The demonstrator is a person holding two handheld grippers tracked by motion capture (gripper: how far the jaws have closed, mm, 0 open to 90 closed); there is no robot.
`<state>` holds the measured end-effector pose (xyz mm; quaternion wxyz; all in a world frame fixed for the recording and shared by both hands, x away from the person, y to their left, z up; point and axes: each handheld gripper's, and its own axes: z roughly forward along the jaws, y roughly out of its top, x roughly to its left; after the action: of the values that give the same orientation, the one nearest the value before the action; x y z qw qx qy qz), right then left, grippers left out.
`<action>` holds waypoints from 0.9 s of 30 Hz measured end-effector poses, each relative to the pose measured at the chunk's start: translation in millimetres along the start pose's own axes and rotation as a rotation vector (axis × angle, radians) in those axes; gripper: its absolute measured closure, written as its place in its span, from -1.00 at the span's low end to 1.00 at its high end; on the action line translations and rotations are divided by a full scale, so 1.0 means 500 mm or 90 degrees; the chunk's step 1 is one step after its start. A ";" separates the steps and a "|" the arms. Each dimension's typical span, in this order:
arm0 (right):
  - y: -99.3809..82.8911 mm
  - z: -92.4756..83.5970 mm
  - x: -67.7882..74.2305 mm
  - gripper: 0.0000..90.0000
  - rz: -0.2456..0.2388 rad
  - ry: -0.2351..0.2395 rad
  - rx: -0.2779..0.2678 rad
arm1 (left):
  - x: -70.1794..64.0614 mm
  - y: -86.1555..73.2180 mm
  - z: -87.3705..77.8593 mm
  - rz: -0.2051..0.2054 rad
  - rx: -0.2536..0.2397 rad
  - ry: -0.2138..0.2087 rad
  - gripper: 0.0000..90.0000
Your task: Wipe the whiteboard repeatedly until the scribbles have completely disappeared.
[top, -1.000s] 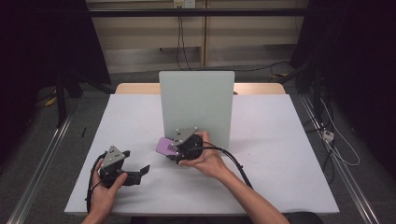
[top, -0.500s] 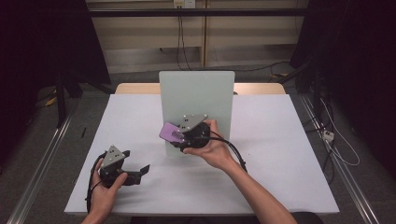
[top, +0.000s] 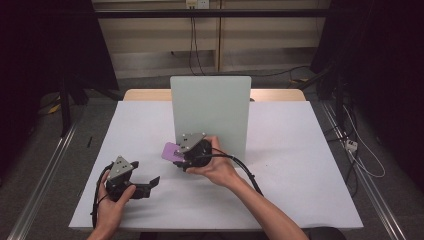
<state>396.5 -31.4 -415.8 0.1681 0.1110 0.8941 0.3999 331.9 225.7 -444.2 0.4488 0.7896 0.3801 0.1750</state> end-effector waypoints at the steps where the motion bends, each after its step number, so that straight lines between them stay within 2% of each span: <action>1: -0.003 0.006 0.004 -0.08 0.003 0.006 0.004 | 0.000 -0.001 -0.001 -0.003 -0.002 0.000 -0.88; 15: -0.008 0.053 0.027 -0.08 0.002 0.050 0.024 | 0.005 -0.002 -0.004 -0.005 -0.004 0.004 -0.88; 18: -0.006 0.043 0.020 -0.08 0.011 0.045 0.018 | 0.008 -0.004 -0.005 -0.010 -0.004 0.007 -0.88; 24: -0.010 0.001 -0.003 -0.08 0.029 0.021 -0.005 | 0.011 -0.006 -0.003 -0.013 -0.002 0.003 -0.88; 27: -0.018 -0.020 -0.008 -0.08 0.036 0.004 -0.006 | 0.009 -0.005 -0.004 -0.015 -0.005 0.004 -0.88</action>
<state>395.6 -45.3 -415.4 0.1547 0.1340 0.8894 0.4087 332.6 231.2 -445.6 0.4525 0.7828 0.3903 0.1733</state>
